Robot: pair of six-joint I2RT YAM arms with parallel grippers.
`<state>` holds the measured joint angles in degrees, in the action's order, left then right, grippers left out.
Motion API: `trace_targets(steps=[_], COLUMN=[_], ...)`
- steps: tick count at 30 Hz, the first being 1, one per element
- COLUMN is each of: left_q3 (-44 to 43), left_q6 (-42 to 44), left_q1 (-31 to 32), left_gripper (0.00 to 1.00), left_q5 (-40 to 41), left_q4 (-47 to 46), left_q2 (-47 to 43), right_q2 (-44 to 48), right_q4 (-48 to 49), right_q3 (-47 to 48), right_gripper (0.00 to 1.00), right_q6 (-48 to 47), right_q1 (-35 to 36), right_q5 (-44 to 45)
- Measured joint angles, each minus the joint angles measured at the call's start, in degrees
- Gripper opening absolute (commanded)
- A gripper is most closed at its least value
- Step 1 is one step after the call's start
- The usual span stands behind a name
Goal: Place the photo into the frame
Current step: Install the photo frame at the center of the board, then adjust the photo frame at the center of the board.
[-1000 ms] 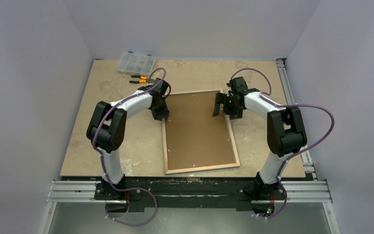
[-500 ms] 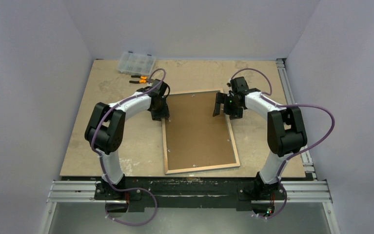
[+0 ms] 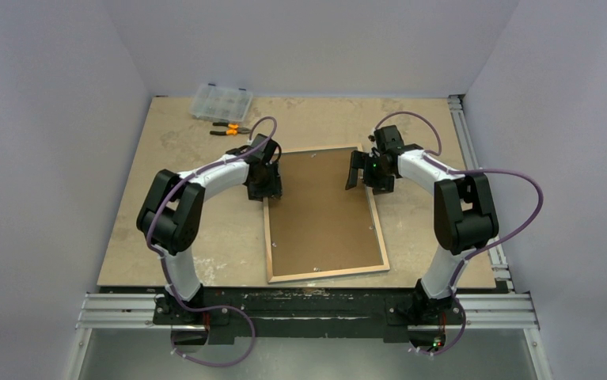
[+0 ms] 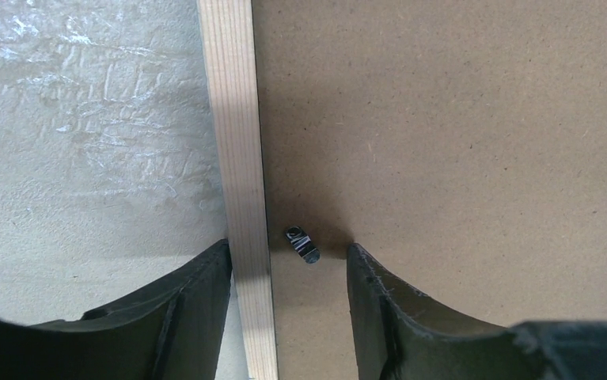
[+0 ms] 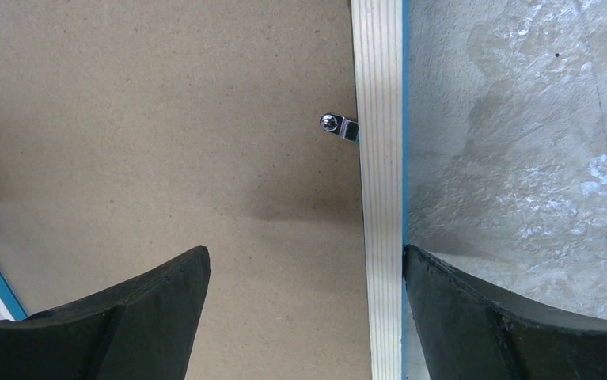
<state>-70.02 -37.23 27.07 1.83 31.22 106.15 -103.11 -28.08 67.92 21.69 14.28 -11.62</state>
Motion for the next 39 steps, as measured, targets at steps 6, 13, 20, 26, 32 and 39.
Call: trace_targets(steps=[6,13,20,26,32,39], left_q3=[-0.33,-1.4,-1.38,-1.33,1.77,4.52], left_q6=[-0.22,-0.66,0.39,0.46,0.02,-1.14], left_q1=[0.02,-0.31,-0.42,-0.42,-0.48,-1.14], left_gripper=[0.49,0.16,0.01,0.32,0.66,0.67], left_q5=[0.66,1.95,2.99,2.69,-1.95,-9.27], left_q4=[0.57,2.93,4.28,4.2,0.98,0.59], left_q2=[0.17,0.55,0.07,-0.02,-1.53,-3.78], right_q2=[0.0,0.0,0.0,0.0,0.0,0.66], right_q4=[0.44,0.5,0.52,0.68,0.9,1.68], right_q3=[-0.48,-0.57,-0.57,-0.72,-1.22,-2.62], right_gripper=[0.89,0.89,0.89,0.89,0.89,0.89], right_q6=[-0.24,-0.35,-0.37,-0.42,-0.79,-1.03], right_q1=[0.0,0.0,-0.09,-0.11,-0.11,-0.09], right_q5=[-0.15,-0.17,-0.48,-0.57,-0.59,-0.35])
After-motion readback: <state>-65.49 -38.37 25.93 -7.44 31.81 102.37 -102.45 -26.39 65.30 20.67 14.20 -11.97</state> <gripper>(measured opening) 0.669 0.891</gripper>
